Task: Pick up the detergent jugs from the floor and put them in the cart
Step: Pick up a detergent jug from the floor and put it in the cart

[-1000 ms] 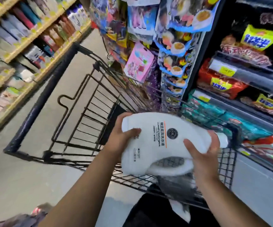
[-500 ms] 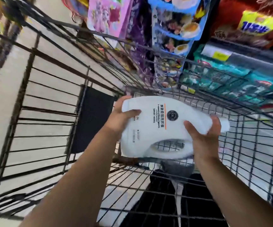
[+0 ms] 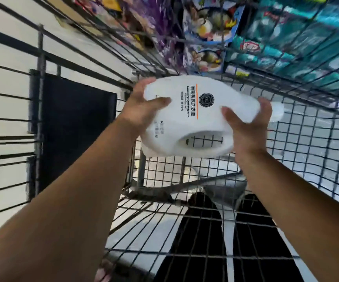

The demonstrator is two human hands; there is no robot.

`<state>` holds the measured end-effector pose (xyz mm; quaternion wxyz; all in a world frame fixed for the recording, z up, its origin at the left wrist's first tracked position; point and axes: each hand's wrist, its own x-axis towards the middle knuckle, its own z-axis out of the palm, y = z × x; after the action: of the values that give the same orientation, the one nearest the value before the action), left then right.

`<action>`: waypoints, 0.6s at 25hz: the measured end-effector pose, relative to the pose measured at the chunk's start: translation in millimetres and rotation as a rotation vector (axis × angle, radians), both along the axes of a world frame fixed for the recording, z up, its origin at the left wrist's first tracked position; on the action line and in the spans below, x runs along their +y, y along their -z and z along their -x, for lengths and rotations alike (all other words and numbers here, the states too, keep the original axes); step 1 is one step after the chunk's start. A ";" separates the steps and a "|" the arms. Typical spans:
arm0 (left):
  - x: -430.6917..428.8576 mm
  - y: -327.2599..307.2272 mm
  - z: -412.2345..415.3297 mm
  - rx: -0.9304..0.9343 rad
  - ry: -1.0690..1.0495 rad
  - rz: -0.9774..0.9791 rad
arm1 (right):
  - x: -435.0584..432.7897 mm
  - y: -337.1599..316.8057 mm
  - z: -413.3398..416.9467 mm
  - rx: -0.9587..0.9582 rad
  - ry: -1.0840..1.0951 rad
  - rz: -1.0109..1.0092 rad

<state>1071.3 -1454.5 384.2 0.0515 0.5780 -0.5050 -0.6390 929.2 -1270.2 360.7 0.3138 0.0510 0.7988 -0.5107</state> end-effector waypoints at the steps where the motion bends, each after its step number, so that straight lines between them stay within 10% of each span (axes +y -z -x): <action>1: -0.1 5.9 1.7 0.007 0.031 0.013 | -1.6 5.8 -0.6 0.013 0.003 -0.023; 15: 37.1 -27.7 2.7 -0.199 0.266 0.273 | 14.4 -37.8 8.1 -0.124 -0.114 -0.080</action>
<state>1068.6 -1417.4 411.9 -0.0056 0.5542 -0.6614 -0.5053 921.1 -1255.8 398.5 0.3888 0.0496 0.7993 -0.4556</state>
